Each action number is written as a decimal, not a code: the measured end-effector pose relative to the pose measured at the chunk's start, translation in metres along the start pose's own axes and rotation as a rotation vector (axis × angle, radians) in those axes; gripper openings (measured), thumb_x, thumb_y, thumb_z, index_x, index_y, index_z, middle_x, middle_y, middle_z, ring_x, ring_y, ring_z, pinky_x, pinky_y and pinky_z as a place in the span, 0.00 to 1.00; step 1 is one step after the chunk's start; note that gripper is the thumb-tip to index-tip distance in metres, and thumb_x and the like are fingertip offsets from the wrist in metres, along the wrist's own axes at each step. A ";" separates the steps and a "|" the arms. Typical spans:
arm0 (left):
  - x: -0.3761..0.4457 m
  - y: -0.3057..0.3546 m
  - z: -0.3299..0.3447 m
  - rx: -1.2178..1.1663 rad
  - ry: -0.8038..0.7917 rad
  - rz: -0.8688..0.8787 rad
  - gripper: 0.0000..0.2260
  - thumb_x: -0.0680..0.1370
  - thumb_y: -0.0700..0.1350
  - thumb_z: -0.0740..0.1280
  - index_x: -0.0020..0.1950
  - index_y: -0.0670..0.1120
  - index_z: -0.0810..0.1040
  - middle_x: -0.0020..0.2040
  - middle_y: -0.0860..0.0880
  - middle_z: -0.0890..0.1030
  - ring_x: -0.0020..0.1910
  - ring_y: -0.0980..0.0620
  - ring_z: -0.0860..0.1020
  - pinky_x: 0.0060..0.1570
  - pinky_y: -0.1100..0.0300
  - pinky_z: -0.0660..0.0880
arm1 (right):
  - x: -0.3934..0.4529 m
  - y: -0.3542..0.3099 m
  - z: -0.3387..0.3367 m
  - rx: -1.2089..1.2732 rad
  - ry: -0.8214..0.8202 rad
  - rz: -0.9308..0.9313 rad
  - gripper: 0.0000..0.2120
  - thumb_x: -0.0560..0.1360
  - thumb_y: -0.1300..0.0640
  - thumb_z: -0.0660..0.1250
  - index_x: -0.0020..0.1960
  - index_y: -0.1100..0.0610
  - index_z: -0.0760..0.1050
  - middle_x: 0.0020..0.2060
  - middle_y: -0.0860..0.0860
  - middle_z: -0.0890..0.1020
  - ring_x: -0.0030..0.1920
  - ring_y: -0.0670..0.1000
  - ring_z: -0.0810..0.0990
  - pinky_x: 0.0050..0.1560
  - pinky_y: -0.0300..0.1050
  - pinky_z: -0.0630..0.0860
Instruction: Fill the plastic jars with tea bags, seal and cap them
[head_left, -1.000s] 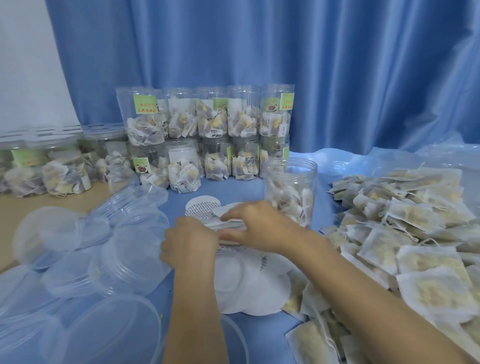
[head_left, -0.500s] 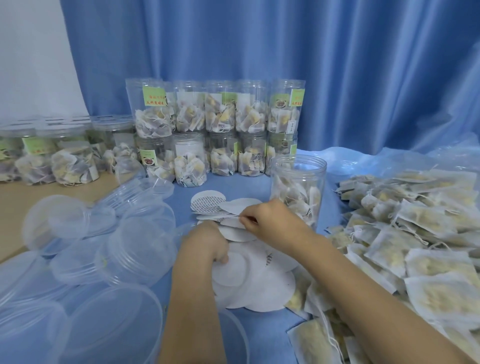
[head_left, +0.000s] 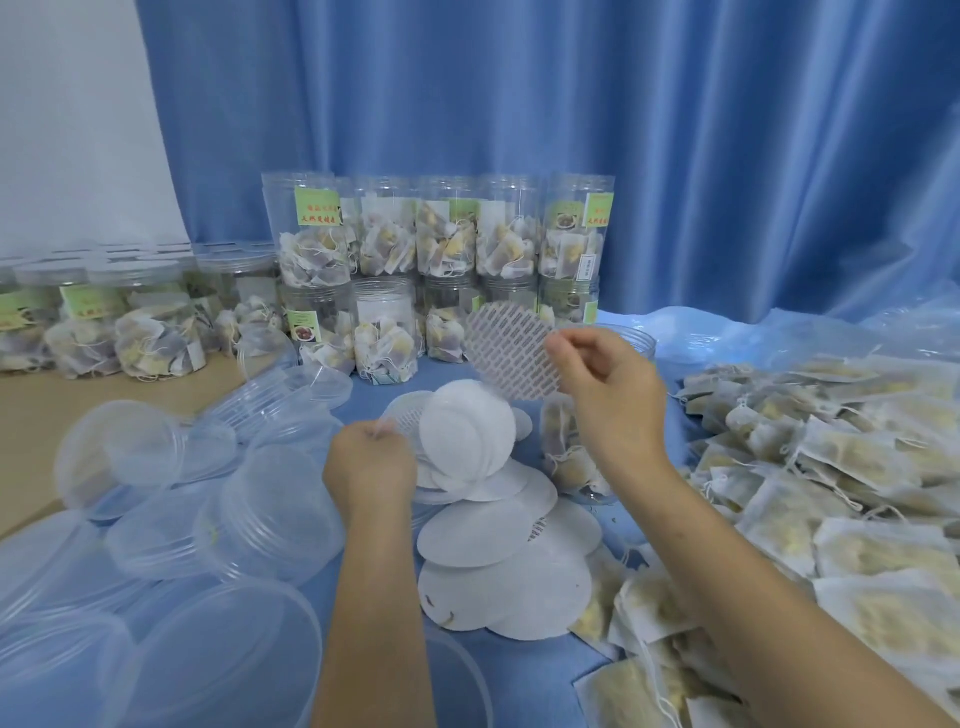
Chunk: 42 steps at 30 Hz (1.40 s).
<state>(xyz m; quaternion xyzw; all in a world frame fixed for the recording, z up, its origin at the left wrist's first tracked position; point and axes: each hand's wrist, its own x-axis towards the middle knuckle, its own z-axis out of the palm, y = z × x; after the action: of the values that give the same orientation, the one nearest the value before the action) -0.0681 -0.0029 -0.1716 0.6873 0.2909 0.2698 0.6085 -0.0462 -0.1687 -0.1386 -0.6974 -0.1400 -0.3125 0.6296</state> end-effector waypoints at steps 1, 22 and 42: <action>-0.001 -0.001 0.000 -0.047 0.028 -0.014 0.08 0.76 0.35 0.59 0.40 0.45 0.72 0.49 0.40 0.81 0.50 0.37 0.80 0.53 0.44 0.77 | -0.001 -0.002 0.000 0.015 0.041 -0.014 0.06 0.75 0.53 0.69 0.41 0.43 0.77 0.34 0.36 0.81 0.38 0.33 0.78 0.38 0.23 0.69; -0.028 0.028 0.002 -0.824 -0.455 -0.004 0.07 0.79 0.39 0.62 0.54 0.42 0.77 0.53 0.41 0.82 0.49 0.44 0.83 0.47 0.52 0.81 | -0.008 -0.025 0.004 -0.210 -0.007 -0.418 0.05 0.71 0.62 0.73 0.44 0.54 0.79 0.46 0.47 0.82 0.50 0.47 0.78 0.53 0.35 0.72; -0.032 0.028 0.007 -0.913 -0.485 0.008 0.10 0.77 0.39 0.65 0.58 0.42 0.75 0.38 0.48 0.84 0.37 0.53 0.82 0.36 0.60 0.80 | -0.011 -0.016 0.003 -0.849 -0.614 -0.611 0.21 0.72 0.43 0.67 0.56 0.58 0.78 0.54 0.51 0.80 0.58 0.53 0.74 0.60 0.46 0.66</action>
<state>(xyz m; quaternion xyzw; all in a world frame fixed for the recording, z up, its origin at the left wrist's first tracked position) -0.0825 -0.0333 -0.1451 0.3958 -0.0086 0.2045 0.8952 -0.0631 -0.1611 -0.1323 -0.8742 -0.3722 -0.2923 0.1090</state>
